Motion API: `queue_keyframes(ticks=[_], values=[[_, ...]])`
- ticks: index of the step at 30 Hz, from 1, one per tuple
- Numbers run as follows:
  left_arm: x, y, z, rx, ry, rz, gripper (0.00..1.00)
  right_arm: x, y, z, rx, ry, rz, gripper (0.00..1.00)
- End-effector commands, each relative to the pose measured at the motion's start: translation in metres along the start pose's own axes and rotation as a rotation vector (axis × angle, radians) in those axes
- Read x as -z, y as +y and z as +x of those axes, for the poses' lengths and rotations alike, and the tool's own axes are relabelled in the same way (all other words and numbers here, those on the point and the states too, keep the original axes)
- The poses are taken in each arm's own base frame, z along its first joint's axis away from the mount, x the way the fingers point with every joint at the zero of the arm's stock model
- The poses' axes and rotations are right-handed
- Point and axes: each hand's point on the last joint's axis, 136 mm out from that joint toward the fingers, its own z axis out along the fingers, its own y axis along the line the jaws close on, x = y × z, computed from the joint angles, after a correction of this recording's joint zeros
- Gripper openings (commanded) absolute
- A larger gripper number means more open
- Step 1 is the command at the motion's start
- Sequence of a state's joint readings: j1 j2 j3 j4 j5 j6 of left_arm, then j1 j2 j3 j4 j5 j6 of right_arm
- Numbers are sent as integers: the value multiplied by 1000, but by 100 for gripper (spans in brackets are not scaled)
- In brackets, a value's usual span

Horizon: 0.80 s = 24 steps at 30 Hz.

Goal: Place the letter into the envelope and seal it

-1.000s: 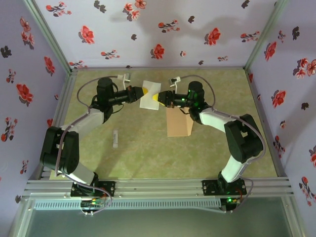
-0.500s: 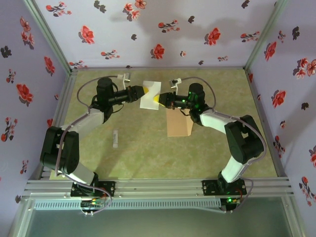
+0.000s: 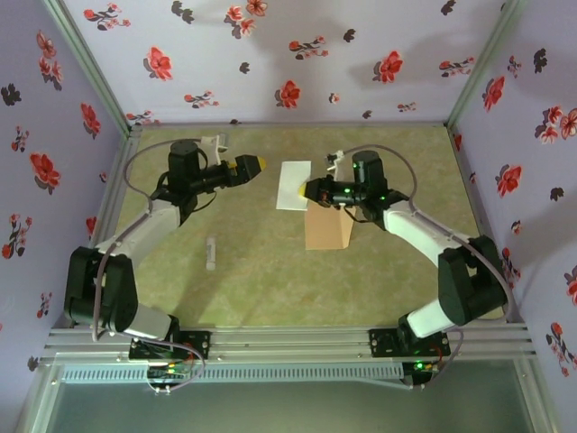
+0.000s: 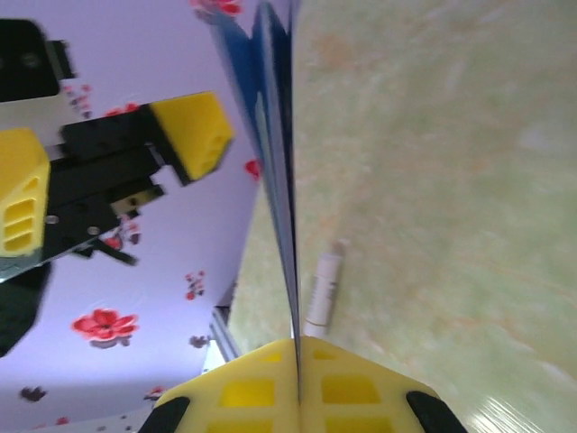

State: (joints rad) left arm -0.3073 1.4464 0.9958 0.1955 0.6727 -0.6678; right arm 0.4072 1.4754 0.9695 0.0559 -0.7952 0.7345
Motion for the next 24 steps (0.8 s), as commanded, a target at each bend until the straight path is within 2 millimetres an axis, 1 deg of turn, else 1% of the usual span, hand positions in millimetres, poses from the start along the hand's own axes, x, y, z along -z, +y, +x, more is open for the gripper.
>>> queue_keyframes(ticks=[1,3,5,8,10,11,12,13,14,16,17,19,24], values=[[5,26,12,-54,24,-192,98,29,-24,8,22,21,181,0],[0,31,20,-52,18,-228,94,44,-33,7,5,16,224,0],[-9,32,29,-63,23,-257,89,57,-45,6,-23,20,265,0],[-33,26,48,-76,68,-259,81,75,-64,6,-47,22,345,0],[-52,22,63,-79,115,-244,74,86,-80,6,-58,24,410,0],[-59,21,67,-83,128,-238,70,89,-86,6,-62,27,430,0],[-66,21,71,-87,140,-233,62,92,-93,6,-67,27,447,0],[-73,21,75,-84,150,-229,49,94,-100,5,-73,25,467,0],[-78,21,77,-83,154,-222,38,97,-105,5,-76,25,482,0],[-91,22,86,-82,178,-218,11,100,-117,3,-78,30,515,0],[-96,23,90,-78,189,-219,1,102,-122,2,-74,27,530,0],[-108,25,99,-83,217,-218,0,102,-129,-2,-58,21,547,0],[-134,43,125,-31,256,-239,0,101,-143,-12,-34,19,581,0]])
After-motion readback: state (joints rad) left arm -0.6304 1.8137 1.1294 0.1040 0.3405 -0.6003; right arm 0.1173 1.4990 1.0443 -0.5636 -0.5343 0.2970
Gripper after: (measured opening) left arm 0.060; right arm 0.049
